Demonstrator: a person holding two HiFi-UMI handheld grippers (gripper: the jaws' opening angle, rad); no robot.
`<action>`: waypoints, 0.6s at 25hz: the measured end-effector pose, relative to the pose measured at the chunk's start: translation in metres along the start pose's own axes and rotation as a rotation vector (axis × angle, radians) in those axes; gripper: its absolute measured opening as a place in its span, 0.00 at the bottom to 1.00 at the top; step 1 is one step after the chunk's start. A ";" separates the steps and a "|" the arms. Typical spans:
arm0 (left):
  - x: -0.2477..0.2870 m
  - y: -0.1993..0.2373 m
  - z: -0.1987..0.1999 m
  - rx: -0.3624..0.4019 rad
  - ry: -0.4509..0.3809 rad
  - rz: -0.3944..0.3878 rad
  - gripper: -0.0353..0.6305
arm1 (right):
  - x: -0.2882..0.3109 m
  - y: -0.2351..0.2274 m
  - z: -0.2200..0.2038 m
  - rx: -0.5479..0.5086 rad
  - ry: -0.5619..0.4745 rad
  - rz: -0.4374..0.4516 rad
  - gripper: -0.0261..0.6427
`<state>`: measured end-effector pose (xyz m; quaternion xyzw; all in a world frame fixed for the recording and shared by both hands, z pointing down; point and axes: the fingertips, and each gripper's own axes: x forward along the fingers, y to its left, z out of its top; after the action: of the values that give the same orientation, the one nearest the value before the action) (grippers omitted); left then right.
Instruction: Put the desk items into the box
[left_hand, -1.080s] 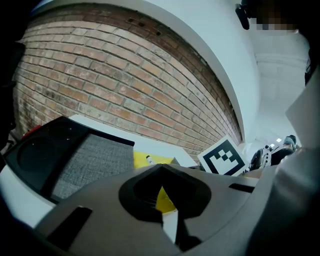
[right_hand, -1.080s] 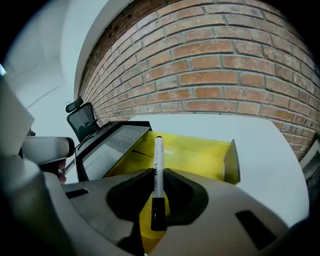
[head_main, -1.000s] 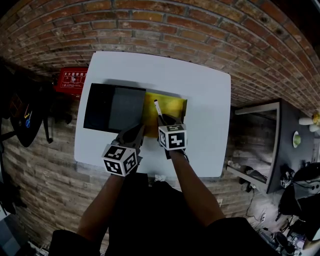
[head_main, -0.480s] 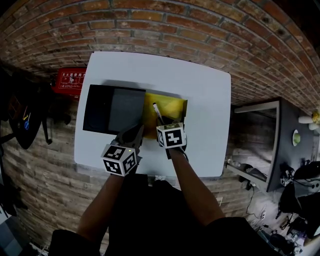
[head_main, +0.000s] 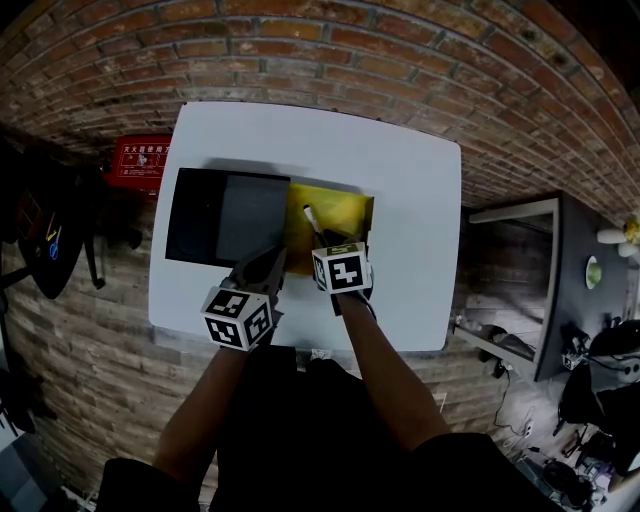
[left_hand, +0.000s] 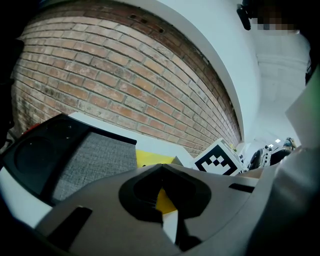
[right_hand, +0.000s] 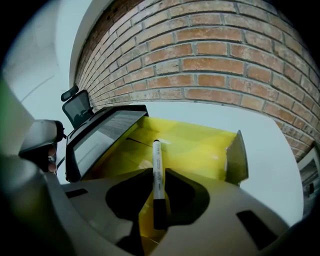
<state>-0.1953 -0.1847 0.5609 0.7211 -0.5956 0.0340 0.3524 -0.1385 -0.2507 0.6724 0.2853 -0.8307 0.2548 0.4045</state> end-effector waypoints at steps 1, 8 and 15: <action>-0.001 0.000 0.000 0.000 -0.001 0.002 0.07 | 0.000 0.000 0.000 -0.001 -0.002 0.001 0.18; -0.007 -0.003 -0.001 0.007 -0.013 0.015 0.07 | -0.008 0.001 0.003 -0.013 -0.033 0.008 0.20; -0.017 -0.014 -0.003 0.017 -0.028 0.021 0.07 | -0.039 0.005 0.016 -0.007 -0.121 0.039 0.15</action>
<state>-0.1867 -0.1686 0.5489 0.7183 -0.6076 0.0329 0.3374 -0.1301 -0.2468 0.6308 0.2825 -0.8598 0.2423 0.3496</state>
